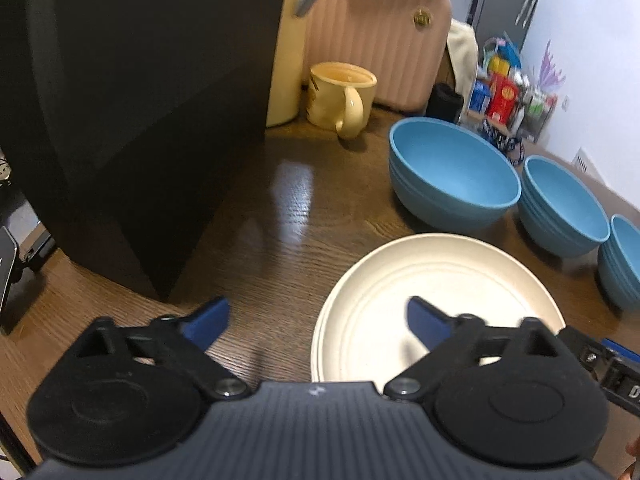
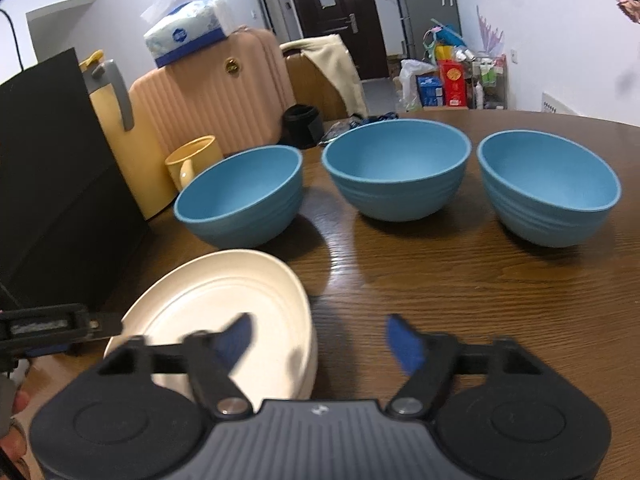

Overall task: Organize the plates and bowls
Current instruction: 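Open both tools and release the plate onto the stack, then move both open tools to the blue bowl at the end of the row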

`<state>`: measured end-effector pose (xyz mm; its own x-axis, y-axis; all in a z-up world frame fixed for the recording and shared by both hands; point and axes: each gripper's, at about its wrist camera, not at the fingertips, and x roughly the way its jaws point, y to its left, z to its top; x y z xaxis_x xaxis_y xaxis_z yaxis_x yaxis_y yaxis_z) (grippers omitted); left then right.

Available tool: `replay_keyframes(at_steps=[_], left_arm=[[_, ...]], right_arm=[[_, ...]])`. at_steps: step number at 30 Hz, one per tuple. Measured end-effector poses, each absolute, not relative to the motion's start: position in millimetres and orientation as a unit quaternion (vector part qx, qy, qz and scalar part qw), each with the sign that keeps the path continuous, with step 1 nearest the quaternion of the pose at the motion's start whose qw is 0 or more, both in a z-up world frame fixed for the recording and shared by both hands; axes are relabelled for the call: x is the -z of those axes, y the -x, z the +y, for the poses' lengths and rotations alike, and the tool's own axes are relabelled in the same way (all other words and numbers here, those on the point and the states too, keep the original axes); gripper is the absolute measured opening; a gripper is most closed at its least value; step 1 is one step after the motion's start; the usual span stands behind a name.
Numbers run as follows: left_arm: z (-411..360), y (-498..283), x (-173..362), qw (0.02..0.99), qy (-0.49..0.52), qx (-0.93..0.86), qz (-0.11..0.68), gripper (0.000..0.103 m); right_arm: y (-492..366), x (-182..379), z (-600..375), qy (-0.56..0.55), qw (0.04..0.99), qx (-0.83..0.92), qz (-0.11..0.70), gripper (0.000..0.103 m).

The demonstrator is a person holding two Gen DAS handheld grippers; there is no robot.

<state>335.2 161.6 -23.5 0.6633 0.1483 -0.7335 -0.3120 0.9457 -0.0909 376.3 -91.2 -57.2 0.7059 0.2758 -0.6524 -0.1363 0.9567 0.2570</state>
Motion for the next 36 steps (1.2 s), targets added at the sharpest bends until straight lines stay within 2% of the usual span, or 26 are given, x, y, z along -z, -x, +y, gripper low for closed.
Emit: replay_keyframes(at_steps=[4, 6, 17, 27, 36], left_arm=[[159, -319, 23, 0.92, 0.097, -0.126, 0.357, 0.103], [156, -312, 23, 0.926, 0.096, -0.121, 0.344, 0.103], [109, -261, 23, 0.962, 0.053, -0.099, 0.251, 0.103], [46, -243, 19, 0.978, 0.029, -0.053, 0.202, 0.103], [-19, -245, 26, 0.981, 0.024, 0.016, 0.193, 0.103]], right_arm=[[-370, 57, -99, -0.093, 0.923, -0.109, 0.358, 0.097], [-365, 57, -100, -0.084, 0.926, -0.11, 0.35, 0.103], [-335, 54, -121, -0.073, 0.941, -0.112, 0.31, 0.103], [-301, 52, -182, -0.067, 0.962, -0.071, 0.254, 0.103], [-286, 58, -253, -0.091, 0.968, -0.028, 0.231, 0.103]])
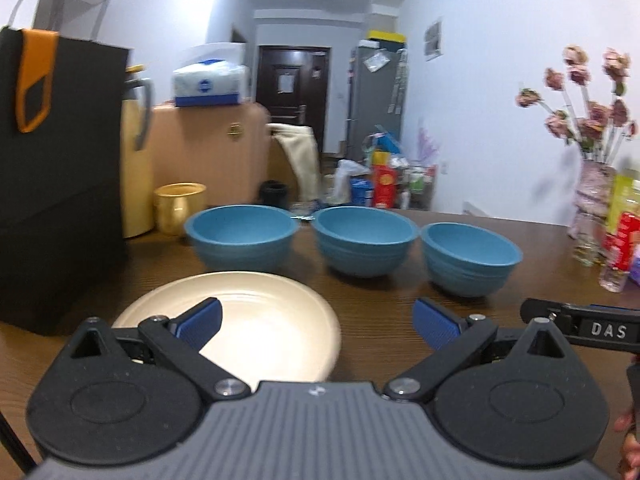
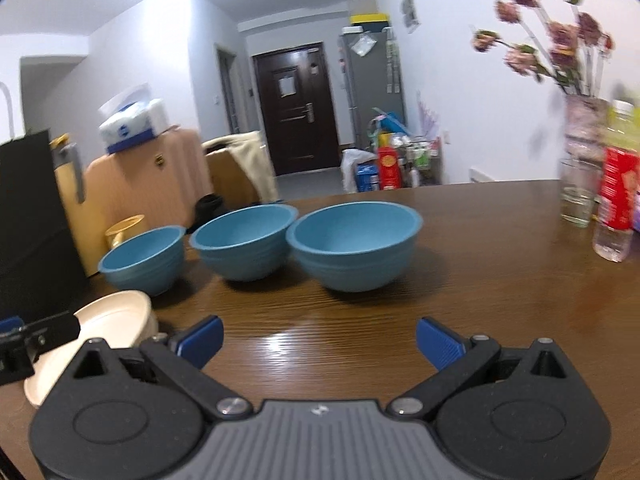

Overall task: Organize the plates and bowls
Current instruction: 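Move both open tools to the blue bowl at the end of the row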

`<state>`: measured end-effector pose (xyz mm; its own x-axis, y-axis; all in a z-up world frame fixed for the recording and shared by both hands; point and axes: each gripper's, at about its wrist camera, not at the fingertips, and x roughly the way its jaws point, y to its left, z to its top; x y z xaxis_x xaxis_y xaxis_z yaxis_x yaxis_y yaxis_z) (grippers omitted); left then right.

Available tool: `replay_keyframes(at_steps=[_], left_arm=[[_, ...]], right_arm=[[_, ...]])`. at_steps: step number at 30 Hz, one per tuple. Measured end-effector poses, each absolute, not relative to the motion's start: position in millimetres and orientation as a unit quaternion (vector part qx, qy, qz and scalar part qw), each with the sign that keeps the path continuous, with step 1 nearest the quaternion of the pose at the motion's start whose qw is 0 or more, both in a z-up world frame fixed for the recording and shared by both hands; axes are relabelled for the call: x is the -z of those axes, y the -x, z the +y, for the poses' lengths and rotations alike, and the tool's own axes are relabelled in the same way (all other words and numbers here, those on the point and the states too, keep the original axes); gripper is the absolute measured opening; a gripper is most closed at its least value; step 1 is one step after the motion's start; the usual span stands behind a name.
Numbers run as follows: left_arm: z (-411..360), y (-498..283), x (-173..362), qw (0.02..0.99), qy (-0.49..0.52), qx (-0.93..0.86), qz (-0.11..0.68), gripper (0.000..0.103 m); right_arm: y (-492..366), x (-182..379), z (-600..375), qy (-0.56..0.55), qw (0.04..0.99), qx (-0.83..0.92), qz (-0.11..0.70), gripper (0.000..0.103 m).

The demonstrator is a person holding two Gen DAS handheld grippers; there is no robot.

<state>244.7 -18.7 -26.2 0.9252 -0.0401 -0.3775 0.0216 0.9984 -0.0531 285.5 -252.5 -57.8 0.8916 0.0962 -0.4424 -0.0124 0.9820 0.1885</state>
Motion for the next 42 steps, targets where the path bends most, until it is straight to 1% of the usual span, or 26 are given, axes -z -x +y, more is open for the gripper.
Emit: replay_keyframes(at_steps=[6, 12, 21, 28, 32, 34, 37, 42], left_arm=[[-63, -256, 37, 0.979, 0.017, 0.042, 0.2, 0.103], [-95, -275, 33, 0.978, 0.016, 0.054, 0.2, 0.103], [-125, -328, 19, 0.973, 0.058, 0.056, 0.218, 0.103], [-142, -374, 14, 0.968, 0.079, 0.043, 0.233, 0.103], [-138, -386, 24, 0.969, 0.097, 0.037, 0.224, 0.103], [-135, -392, 32, 0.967, 0.093, 0.035, 0.237, 0.103], [-128, -396, 37, 0.96, 0.112, 0.046, 0.253, 0.103], [-130, -390, 39, 0.96, 0.103, 0.056, 0.253, 0.103]], right_arm=[[-280, 64, -294, -0.108, 0.971, -0.004, 0.215, 0.103], [-290, 55, -333, -0.116, 0.972, 0.006, 0.203, 0.103], [-340, 34, -365, -0.129, 0.971, -0.005, 0.2, 0.103], [-388, 25, -374, -0.164, 0.967, -0.017, 0.196, 0.103], [-406, 42, -383, -0.219, 0.958, -0.02, 0.187, 0.103], [-411, 52, -385, -0.225, 0.953, -0.016, 0.203, 0.103], [-411, 58, -392, -0.241, 0.95, -0.008, 0.2, 0.103], [-409, 67, -400, -0.256, 0.946, 0.012, 0.201, 0.103]])
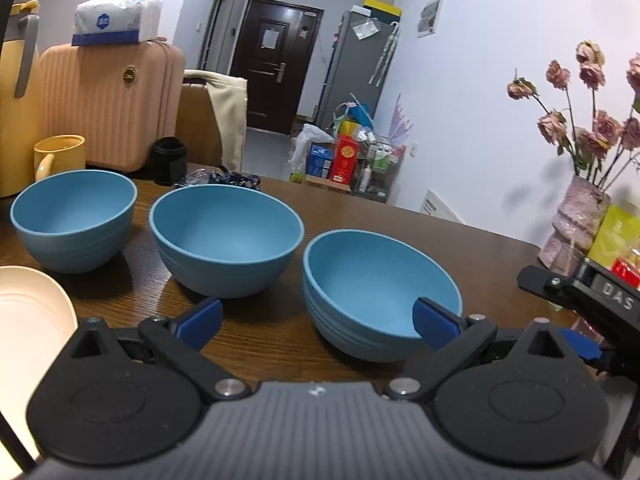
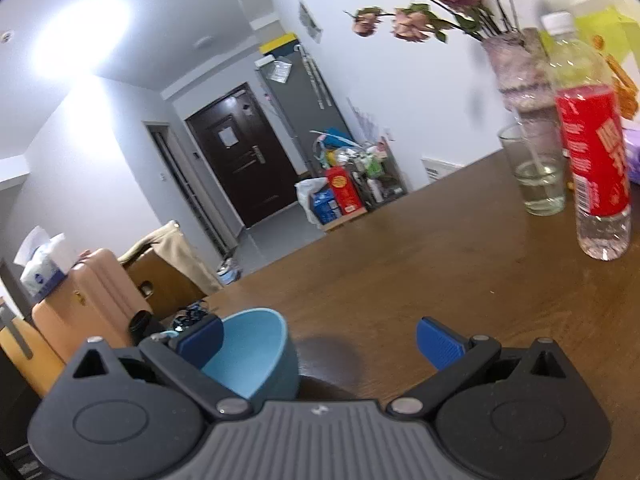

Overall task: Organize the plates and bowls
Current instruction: 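Move both open tools to the blue bowl at the end of the row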

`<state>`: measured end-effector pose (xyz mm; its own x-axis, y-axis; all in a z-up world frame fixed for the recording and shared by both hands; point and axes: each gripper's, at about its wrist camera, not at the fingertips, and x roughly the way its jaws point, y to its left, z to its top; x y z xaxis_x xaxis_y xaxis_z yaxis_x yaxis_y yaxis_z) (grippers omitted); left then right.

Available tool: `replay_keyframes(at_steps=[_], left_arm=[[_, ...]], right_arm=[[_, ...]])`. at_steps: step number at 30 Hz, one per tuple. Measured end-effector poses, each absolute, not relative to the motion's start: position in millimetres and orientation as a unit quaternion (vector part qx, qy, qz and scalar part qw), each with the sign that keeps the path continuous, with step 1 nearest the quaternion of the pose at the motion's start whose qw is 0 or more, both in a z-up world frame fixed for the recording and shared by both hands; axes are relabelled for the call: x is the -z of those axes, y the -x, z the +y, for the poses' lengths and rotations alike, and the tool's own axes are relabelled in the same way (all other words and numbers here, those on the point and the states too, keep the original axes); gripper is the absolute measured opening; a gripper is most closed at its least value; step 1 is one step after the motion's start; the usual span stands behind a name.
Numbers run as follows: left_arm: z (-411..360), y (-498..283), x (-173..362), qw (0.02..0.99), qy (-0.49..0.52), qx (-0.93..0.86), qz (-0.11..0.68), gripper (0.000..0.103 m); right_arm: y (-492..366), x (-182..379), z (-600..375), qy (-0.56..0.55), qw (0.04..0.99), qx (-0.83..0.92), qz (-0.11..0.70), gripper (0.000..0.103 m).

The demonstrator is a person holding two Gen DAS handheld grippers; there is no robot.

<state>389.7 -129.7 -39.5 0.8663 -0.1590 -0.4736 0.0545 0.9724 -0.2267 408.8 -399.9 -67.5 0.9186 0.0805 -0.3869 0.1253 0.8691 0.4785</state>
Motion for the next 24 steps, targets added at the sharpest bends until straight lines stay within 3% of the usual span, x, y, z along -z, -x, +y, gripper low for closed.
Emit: replay_keyframes(at_steps=[13, 24], left_arm=[[-135, -393, 43, 0.955, 0.101, 0.058, 0.272, 0.103], [-136, -451, 31, 0.931, 0.125, 0.004, 0.343, 0.103]], right_arm=[[-419, 69, -387, -0.216, 0.948, 0.002, 0.232, 0.103], [-470, 49, -389, -0.187, 0.939, -0.022, 0.289, 0.103]])
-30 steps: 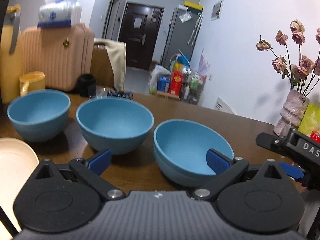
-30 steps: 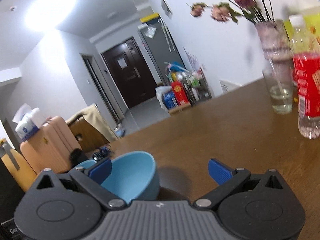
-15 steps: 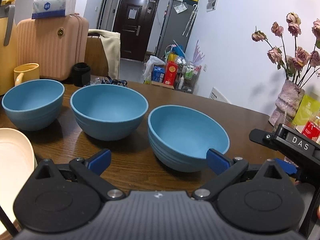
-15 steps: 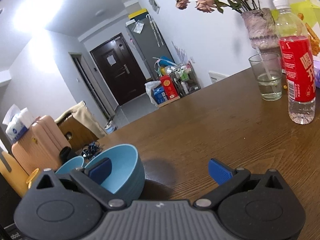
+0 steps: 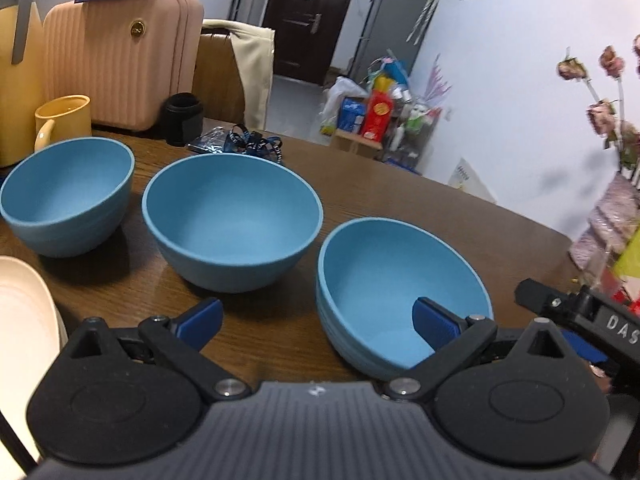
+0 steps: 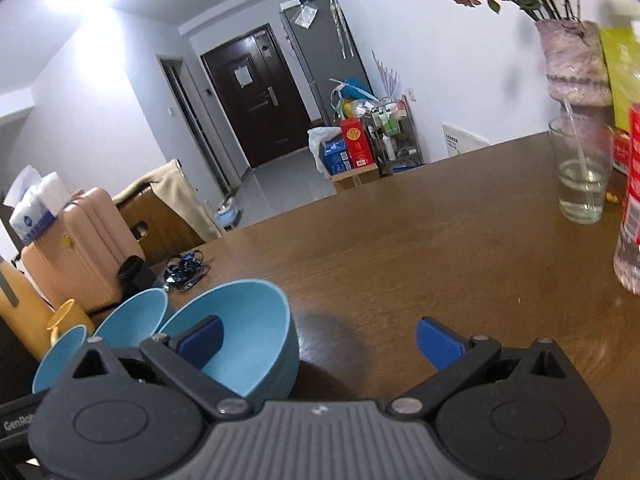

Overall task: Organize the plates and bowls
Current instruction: 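Move both open tools to the blue bowl at the end of the row, then close both tools on opposite sides of that blue bowl's rim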

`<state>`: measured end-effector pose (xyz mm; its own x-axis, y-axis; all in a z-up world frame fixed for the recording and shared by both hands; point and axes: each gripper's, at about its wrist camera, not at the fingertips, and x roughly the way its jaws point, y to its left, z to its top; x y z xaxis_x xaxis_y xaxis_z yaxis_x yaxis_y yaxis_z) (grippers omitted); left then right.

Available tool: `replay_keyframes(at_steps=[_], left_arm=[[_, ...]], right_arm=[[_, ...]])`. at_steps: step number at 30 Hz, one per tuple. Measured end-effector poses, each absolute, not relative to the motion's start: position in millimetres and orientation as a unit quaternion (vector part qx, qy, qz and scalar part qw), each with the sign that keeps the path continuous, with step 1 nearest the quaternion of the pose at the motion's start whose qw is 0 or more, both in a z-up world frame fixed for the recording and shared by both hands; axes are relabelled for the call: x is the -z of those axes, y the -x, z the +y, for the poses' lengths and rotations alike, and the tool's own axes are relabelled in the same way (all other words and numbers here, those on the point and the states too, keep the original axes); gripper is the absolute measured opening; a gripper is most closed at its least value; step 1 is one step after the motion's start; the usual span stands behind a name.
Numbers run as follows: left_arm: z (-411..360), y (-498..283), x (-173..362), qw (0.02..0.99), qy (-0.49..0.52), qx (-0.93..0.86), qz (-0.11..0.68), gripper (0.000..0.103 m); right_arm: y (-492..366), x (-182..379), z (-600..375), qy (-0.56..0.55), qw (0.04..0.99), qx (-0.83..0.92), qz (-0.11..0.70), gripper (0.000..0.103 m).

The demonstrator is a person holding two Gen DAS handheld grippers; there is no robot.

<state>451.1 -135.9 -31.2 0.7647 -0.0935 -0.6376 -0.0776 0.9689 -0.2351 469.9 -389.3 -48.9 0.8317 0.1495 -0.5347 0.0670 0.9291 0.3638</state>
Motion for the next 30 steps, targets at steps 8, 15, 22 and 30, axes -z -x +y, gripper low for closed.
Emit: replay_keyframes(at_steps=[8, 15, 22, 30], left_arm=[[-138, -492, 29, 0.914, 0.161, -0.024, 0.373, 0.099], [-143, -509, 37, 0.904, 0.159, -0.026, 0.395, 0.079], [-144, -518, 57, 0.881, 0.17, 0.004, 0.442, 0.053], [-145, -521, 66, 0.876, 0.167, 0.019, 0.452, 0.031]], right_arm=[[-520, 48, -390, -0.194, 0.921, -0.034, 0.337, 0.097], [-538, 61, -382, -0.19, 0.91, -0.045, 0.366, 0.081], [-543, 74, -370, -0.184, 0.899, -0.052, 0.394, 0.052], [-547, 84, -366, -0.19, 0.891, -0.059, 0.409, 0.032]])
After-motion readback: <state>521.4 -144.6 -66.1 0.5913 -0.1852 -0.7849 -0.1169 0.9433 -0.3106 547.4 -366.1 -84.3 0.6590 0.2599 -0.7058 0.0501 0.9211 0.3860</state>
